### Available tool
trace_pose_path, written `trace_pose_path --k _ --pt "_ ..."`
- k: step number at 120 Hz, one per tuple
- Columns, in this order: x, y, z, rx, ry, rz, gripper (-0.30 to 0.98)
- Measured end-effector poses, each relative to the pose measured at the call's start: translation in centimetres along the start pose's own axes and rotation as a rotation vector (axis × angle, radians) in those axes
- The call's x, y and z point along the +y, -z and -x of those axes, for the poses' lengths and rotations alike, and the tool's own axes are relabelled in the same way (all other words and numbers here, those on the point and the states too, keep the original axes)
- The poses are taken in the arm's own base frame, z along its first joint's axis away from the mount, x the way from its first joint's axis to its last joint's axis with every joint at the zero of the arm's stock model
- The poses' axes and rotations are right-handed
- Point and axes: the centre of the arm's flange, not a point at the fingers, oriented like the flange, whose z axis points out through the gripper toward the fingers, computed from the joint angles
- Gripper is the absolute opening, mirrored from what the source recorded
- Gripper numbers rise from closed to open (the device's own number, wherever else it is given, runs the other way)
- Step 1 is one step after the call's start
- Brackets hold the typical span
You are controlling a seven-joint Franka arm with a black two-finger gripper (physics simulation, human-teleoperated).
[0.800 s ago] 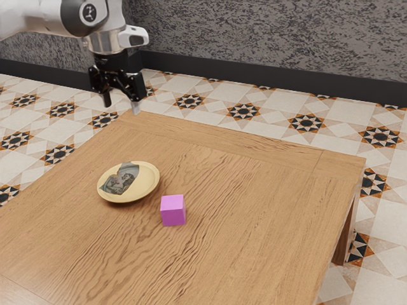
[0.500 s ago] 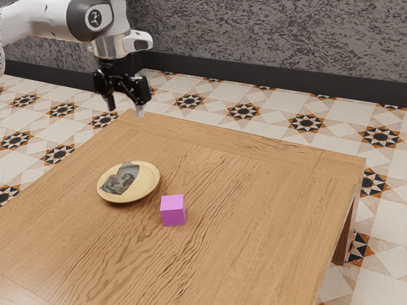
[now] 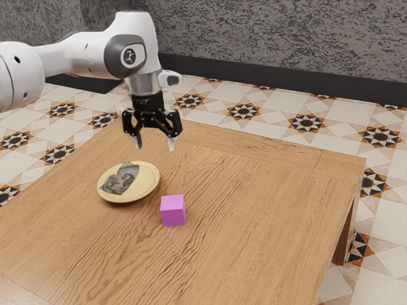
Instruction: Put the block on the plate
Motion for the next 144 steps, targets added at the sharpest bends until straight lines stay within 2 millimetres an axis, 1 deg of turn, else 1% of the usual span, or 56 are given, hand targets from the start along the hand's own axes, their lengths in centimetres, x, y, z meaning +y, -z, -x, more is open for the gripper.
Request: trace_pose_path --k 6,12,32,41,49,56,71,92,101,117,131,144 --pt "0.2 -1.3 -0.1 -0.014 0.032 0.005 0.69" --pt "0.4 -2.2 -0.2 -0.019 0.062 0.01 0.69" --pt "0.6 -4.1 -0.3 -0.03 0.156 0.013 0.69" --pt "0.7 -5.9 -1.5 -0.029 0.196 0.005 0.69" --pt "0.8 -6.3 -2.7 -0.009 0.224 0.003 0.69" --pt "1.1 -7.0 -3.6 -0.001 0.245 0.001 0.69" --pt "0.9 -7.9 -4.5 0.016 0.286 -0.012 0.69" --pt "0.4 -10.8 -5.8 0.015 0.34 -0.029 0.69" --pt "0.3 -11.4 -6.0 0.02 0.357 -0.028 0.69" --pt "-0.2 -12.9 -5.5 0.015 0.39 -0.022 0.69" --pt "-0.3 -13.5 -5.3 0.013 0.414 -0.008 0.69" --pt "-0.4 -14.6 -5.0 0.002 0.434 0.0 0.69"
